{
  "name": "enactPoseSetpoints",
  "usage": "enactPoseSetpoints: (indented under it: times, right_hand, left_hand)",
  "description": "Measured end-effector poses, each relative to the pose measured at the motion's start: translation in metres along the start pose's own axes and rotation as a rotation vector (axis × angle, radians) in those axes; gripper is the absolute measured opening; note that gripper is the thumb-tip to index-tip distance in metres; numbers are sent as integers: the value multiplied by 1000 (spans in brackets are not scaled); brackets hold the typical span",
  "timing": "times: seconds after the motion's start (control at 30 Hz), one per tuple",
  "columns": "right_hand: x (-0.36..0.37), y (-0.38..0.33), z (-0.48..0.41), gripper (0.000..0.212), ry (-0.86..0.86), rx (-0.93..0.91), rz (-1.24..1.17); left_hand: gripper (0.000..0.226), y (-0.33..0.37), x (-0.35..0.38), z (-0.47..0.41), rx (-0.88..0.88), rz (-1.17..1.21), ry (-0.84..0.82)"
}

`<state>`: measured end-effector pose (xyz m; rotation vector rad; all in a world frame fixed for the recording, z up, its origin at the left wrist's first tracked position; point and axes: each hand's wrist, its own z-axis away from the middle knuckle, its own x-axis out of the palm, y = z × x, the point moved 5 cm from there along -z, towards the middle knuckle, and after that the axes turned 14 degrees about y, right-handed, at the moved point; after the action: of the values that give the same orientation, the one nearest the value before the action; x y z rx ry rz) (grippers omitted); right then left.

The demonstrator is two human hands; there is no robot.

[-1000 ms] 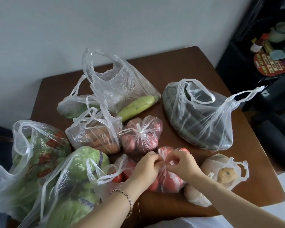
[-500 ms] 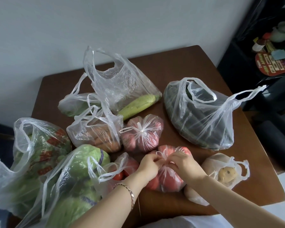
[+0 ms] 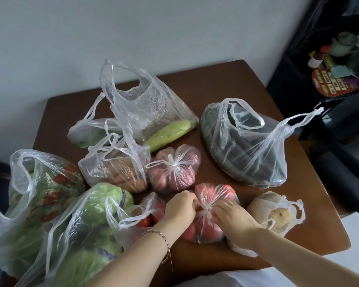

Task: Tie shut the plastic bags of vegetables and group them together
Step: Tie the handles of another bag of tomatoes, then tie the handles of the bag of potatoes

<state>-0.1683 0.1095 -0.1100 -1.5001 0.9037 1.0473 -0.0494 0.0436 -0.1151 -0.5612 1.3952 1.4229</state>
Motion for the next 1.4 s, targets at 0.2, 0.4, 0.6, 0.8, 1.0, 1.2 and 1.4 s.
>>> enactPoseSetpoints:
  times: [0.2, 0.4, 0.6, 0.8, 1.0, 1.2, 1.4]
  right_hand:
    - [0, 1, -9, 28, -269, 189, -72]
    - [-89, 37, -29, 37, -22, 410, -74]
    - [-100, 95, 22, 66, -727, 648, 338]
    - [-95, 114, 22, 28, -377, 691, 105]
    - [-132, 118, 19, 23, -179, 787, -260]
    - [-141, 120, 23, 29, 156, 1069, -633]
    - [-146, 114, 37, 31, 541, 1126, -623]
  left_hand:
    - [19, 2, -4, -6, -89, -11, -6]
    - [21, 16, -21, -12, 146, -75, 58]
    - [19, 71, -19, -2, 262, 49, 37]
    - [61, 132, 9, 32, 293, 68, -401]
    - [27, 144, 15, 27, 304, -105, -394]
    - [48, 144, -10, 21, 449, -352, -450]
    - [17, 131, -24, 9, -56, 452, -254]
